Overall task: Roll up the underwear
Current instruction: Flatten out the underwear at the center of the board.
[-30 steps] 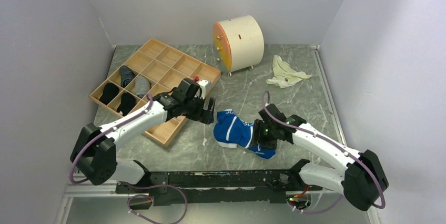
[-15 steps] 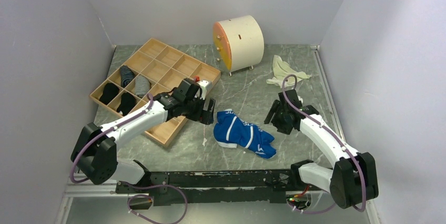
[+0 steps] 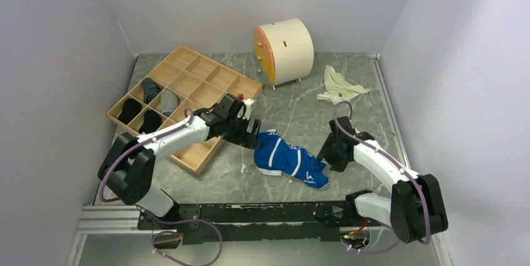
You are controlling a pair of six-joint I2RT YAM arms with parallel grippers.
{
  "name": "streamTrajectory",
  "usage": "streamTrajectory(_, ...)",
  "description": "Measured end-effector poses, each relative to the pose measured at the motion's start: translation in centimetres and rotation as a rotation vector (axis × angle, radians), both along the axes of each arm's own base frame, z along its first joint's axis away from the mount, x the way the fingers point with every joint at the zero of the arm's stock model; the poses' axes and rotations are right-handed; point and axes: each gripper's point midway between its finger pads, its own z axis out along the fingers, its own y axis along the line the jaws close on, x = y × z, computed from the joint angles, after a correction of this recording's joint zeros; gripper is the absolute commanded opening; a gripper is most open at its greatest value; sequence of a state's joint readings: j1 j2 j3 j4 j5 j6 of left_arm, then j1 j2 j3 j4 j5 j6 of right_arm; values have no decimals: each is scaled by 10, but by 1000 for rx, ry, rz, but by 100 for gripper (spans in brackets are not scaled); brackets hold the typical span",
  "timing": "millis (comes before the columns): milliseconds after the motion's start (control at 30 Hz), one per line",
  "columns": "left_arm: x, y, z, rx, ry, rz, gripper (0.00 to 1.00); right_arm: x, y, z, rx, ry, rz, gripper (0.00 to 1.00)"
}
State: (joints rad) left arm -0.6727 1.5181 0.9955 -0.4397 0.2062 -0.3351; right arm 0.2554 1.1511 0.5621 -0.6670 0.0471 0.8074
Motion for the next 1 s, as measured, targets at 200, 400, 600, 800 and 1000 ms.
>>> streamTrajectory(200, 3, -4, 2, -16, -10, -3, 92, 0, 2, -7, 15, 4, -20, 34)
streamTrajectory(400, 3, -4, 3, -17, -12, -3, 92, 2, 5, -4, 47, -45, -32, 0)
streamTrajectory(600, 10, -13, 3, -49, -27, 0, 91, 25, 0, 22, 18, -166, -25, 0)
streamTrajectory(800, 18, -21, -20, -40, 10, 14, 91, 62, -24, 52, -85, -262, -75, 0)
streamTrajectory(1000, 40, -40, -27, -63, 1, 27, 87, 78, -54, 46, -152, -227, -117, 0)
